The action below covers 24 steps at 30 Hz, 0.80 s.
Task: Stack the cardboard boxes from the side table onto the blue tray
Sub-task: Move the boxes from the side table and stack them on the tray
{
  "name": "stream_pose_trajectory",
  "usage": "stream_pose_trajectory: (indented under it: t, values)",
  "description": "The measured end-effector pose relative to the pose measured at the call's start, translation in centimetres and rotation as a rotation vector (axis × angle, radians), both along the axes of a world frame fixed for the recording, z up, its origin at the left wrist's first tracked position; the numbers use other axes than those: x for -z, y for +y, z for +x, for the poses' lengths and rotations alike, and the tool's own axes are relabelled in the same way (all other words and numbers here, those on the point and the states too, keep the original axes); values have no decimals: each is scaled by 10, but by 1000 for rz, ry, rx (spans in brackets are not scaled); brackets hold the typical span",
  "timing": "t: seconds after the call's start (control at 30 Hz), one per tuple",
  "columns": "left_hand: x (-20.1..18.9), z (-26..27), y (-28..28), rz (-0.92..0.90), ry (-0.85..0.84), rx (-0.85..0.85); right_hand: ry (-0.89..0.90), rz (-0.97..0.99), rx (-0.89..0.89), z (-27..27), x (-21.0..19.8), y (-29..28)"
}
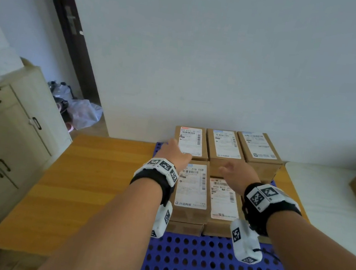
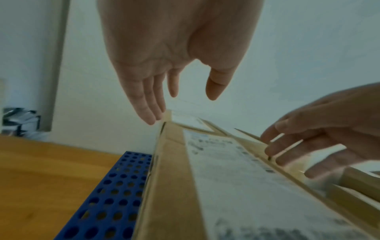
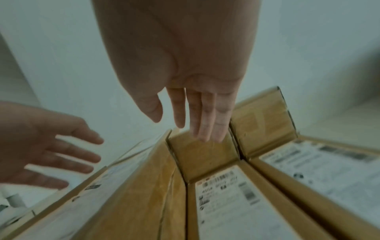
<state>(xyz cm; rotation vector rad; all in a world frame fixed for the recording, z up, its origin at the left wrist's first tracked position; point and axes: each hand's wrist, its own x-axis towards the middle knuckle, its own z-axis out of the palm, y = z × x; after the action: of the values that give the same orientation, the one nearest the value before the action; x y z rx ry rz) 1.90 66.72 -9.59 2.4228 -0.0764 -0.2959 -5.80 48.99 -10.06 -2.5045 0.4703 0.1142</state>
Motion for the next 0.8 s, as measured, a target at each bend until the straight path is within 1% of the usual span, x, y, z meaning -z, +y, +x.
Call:
stream_pose_trajectory:
  t: [0.07,0.13,0.2,0.27,0.33,0.43,0.6,0.8]
  values:
    - [-9,-3,-14,8,-67,70,-19,-95,-1,-3,-8,-10]
    - [-15,-10,-31,28,-87,154,-41,-190,4,-9,-14,-20]
    - [-19,-16,-51,88,-106,259,-58,-271,-4,-17,-18,-31]
    - [-21,-24,-72,134,-121,347,-43,-331,-21,-28,-21,-42]
    - [-21,-32,-95,174,-119,413,-27,-314,-2,-39,-22,-58]
    - [-19,-45,-132,203,-120,494,-40,-221,73,-58,-26,-88]
    - [-20,-67,-198,195,-112,556,-76,-239,114,-91,-34,-153]
    - [-24,-101,-290,211,-133,594,-69,-243,186,-133,-37,-240]
